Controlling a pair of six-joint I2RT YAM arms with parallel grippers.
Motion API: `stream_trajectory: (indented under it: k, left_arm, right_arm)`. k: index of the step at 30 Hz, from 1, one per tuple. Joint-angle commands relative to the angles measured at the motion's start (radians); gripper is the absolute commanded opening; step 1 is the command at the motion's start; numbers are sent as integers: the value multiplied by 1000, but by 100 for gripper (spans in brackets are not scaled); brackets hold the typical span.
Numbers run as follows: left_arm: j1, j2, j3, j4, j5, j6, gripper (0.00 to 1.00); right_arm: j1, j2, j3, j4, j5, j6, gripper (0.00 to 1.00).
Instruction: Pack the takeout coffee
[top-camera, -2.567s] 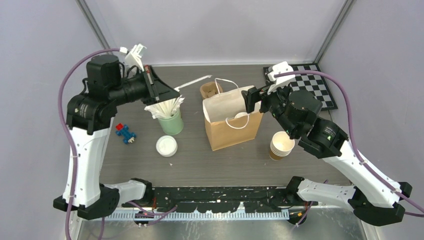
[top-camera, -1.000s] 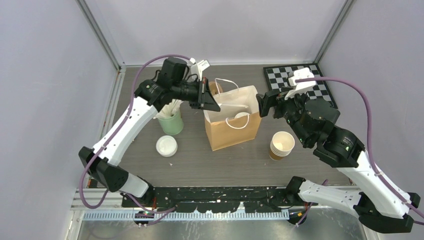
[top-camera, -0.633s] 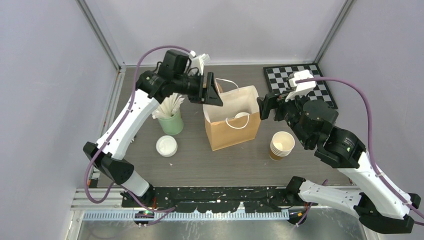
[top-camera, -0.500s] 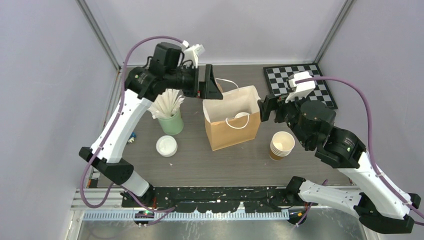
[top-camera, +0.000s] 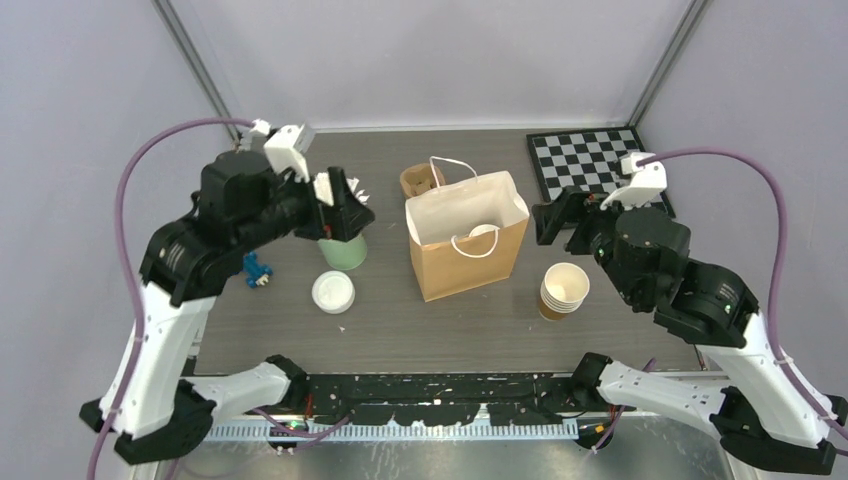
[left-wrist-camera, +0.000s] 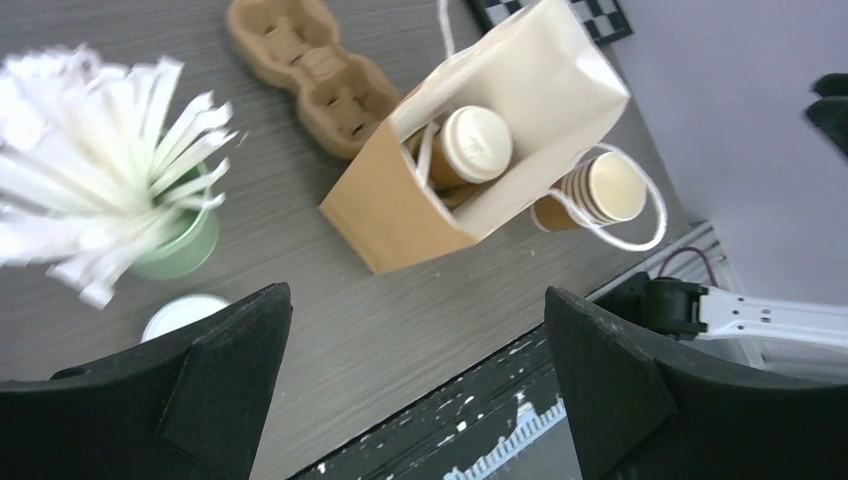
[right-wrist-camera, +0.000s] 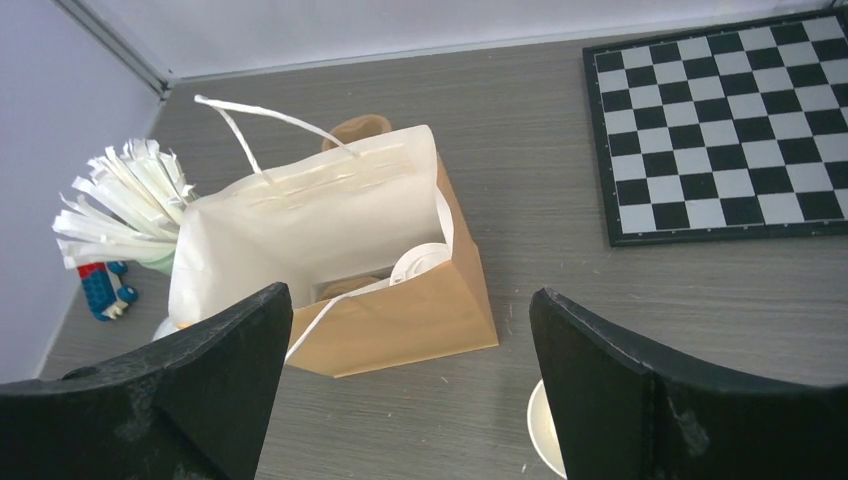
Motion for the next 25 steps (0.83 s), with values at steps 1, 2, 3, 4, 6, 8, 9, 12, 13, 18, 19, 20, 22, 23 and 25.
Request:
stream_trajectory:
  k: [1, 2, 3, 4, 6, 8, 9, 12, 13, 18, 19, 20, 22, 23, 25]
  left_arm:
    - [4, -142, -134, 65, -165, -51, 100]
    - [3, -168, -163, 67, -175, -60, 100]
    - [3, -189, -187, 66, -182, -68, 100]
    - [3, -210, -208, 65, -182, -73, 100]
    - [3, -242, -246, 68, -174, -80, 100]
    - [3, -266, -282, 69, -163, -86, 100]
    - [3, -276, -295, 66, -162, -88, 100]
    - [3, -299, -327, 62, -171, -98, 100]
    - [3, -304, -333, 64, -176, -100, 100]
    - [3, -322, -360, 77, -189, -108, 100]
    - [3, -325, -363, 79, -189, -110, 100]
    - [3, -326, -365, 83, -190, -114, 100]
    - [3, -328, -367, 88, -190, -117, 100]
    - [3, -328, -367, 89, -189, -116, 100]
    - [3, -326, -364, 88, -192, -112, 100]
  right_arm:
    - [-2, -28, 35, -58, 73, 154, 93]
    - [-2, -32, 29, -67, 77, 174, 93]
    - [-2, -39, 19, -73, 79, 191, 93]
    - [-2, -48, 7, -76, 82, 209, 93]
    - [-2, -73, -19, -73, 90, 249, 93]
    - [-2, -95, -46, -65, 91, 266, 93]
    - [-2, -104, -56, -65, 94, 271, 93]
    - [-2, -117, -74, -67, 97, 272, 92]
    - [-2, -119, -76, -73, 98, 272, 92]
    - [-2, -117, -73, -75, 105, 264, 92]
    - [-2, -117, -69, -74, 107, 262, 92]
    - [-2, -116, -68, -73, 110, 258, 92]
    - [-2, -112, -60, -73, 109, 253, 91]
    - [-2, -110, -58, -74, 108, 251, 91]
    - [-2, -108, -56, -76, 102, 241, 91]
